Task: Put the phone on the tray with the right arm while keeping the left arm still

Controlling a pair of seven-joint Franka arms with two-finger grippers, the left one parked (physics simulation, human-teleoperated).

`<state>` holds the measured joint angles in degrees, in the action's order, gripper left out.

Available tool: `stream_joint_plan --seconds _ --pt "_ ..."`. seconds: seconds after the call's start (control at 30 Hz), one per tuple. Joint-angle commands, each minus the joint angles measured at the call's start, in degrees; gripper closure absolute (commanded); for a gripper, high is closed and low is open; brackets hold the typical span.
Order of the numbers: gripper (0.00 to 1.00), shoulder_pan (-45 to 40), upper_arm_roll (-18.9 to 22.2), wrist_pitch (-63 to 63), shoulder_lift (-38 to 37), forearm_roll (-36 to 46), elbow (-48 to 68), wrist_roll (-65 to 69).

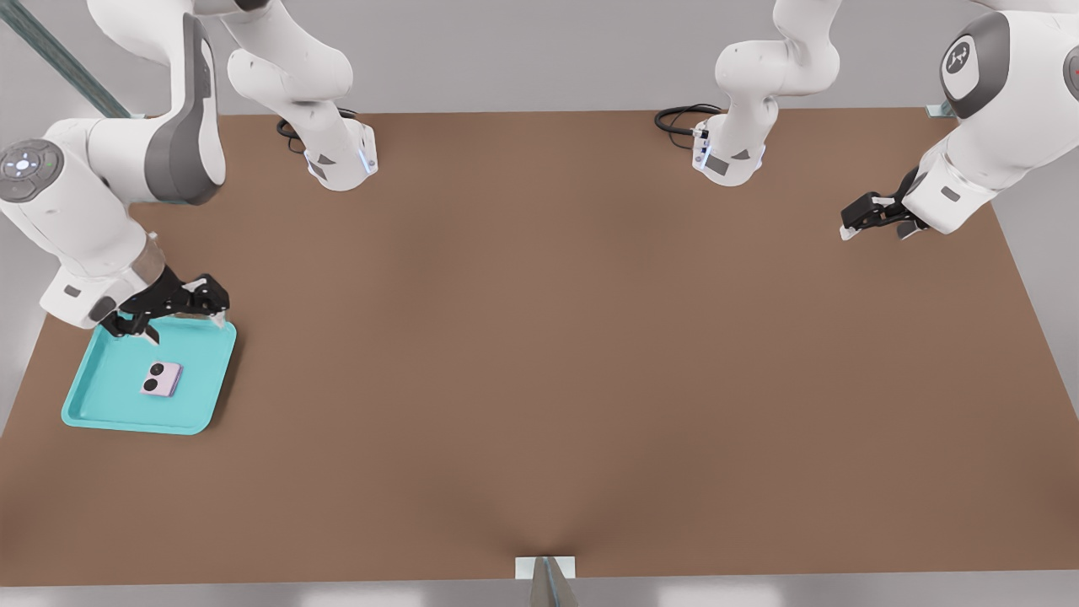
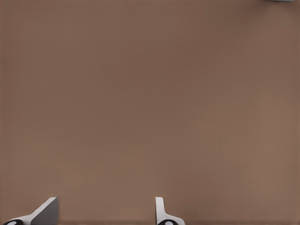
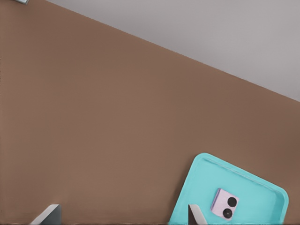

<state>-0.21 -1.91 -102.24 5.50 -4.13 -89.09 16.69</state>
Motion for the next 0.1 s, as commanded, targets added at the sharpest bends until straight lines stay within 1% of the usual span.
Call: stream_joint_plan --seconds 0.0,0.07 --pt "0.00 0.3 0.7 9.6 -0.6 0.9 -0.1 -18.1" --pt "0.00 3.2 4.2 9.6 0.4 0.8 0.1 -15.3"
